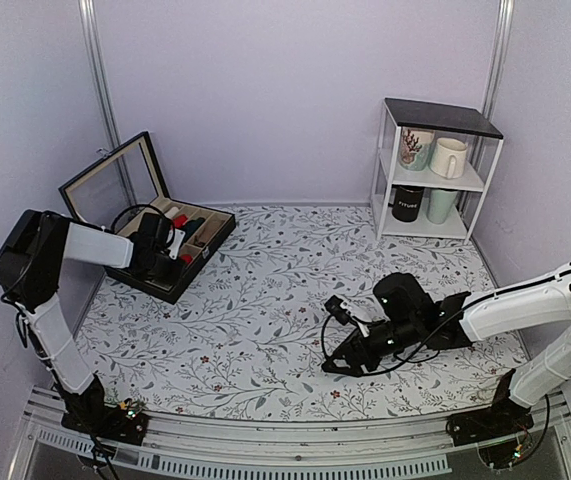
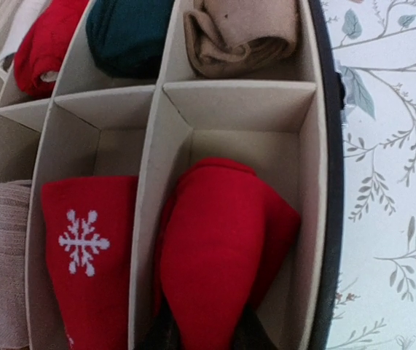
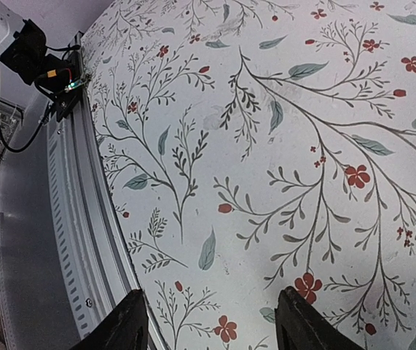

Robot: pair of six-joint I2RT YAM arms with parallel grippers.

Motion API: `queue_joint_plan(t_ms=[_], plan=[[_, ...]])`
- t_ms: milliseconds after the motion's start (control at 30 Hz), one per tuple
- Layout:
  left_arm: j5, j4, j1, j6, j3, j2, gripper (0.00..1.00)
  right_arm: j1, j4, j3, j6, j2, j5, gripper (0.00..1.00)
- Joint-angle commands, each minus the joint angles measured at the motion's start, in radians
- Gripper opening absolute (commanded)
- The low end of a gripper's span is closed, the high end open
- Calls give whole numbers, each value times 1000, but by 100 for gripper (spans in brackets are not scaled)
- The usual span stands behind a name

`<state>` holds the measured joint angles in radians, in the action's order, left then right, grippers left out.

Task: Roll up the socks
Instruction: Place a pair of socks in the storage box.

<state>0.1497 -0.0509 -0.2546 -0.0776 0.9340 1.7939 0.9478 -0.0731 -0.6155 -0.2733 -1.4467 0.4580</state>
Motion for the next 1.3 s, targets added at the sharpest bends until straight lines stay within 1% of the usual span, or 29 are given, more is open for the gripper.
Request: queue_joint_plan(t_ms=[0,100,233,333,633,667,700,900,933,1267], plan=[[-12,-48,-2,16,17,30,17,-5,5,-30,-1,-25,14,61],[-7,-53,-4,15,34,26,21,-5,6,-37,1,-30,17,61],[4,-63,-11,11,55,19,23,-5,7,-44,3,-34,19,61],[15,-69,-15,7,68,16,27,-6,7,-43,4,-35,19,61],[49,-129,-21,-2,105,-3,29,-6,7,-51,5,-40,21,61],[53,-135,-21,-2,108,-5,34,-5,7,-51,5,-41,22,61],[56,-141,-22,-2,110,-7,36,-5,7,-53,5,-41,22,61],[65,-142,-21,-3,112,-21,38,-5,7,-51,6,-43,26,61],[64,-143,-22,-3,113,-24,41,-6,7,-51,6,-43,27,61],[75,-159,-30,-21,131,-83,44,-5,9,-64,10,-52,29,61]])
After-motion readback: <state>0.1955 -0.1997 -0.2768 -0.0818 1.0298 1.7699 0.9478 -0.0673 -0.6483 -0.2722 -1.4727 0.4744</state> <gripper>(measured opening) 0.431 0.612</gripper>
